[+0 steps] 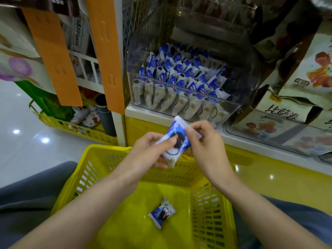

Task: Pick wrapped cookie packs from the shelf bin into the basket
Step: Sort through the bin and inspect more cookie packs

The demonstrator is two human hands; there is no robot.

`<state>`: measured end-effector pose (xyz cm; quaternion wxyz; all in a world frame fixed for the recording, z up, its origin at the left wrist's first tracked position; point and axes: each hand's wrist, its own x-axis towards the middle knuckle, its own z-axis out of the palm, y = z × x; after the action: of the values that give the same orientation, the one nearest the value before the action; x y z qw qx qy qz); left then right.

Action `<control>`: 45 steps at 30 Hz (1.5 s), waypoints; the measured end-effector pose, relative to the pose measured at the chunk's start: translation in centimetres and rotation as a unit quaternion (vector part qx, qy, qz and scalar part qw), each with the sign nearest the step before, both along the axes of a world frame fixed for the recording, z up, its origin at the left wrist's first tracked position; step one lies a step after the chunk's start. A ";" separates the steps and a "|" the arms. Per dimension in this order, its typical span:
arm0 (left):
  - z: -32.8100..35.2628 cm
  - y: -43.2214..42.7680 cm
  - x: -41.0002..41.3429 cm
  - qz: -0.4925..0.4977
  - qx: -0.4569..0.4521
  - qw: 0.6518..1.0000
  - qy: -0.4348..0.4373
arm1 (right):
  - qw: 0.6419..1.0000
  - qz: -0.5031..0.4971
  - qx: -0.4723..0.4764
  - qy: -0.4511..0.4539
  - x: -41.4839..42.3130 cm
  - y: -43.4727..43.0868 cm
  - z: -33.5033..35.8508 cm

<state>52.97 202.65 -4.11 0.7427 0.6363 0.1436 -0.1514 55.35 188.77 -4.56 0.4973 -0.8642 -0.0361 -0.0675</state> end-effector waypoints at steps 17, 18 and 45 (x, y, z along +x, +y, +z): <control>-0.2 1.5 1.1 0.033 0.217 0.956 -0.194 | 0.958 0.115 -0.013 0.262 -0.9 -0.9 -0.1; -0.1 1.5 1.1 0.024 0.255 0.942 -0.216 | 0.961 0.121 -0.093 0.232 -0.9 -0.9 -0.3; -0.2 0.7 1.2 -0.006 0.212 0.966 -0.145 | 0.985 0.005 -0.049 -0.167 -0.8 -0.5 1.9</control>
<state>54.13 203.40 -4.32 0.6027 0.7953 0.0587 -0.0282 54.52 188.26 -2.61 0.4415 -0.8639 -0.1265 -0.2065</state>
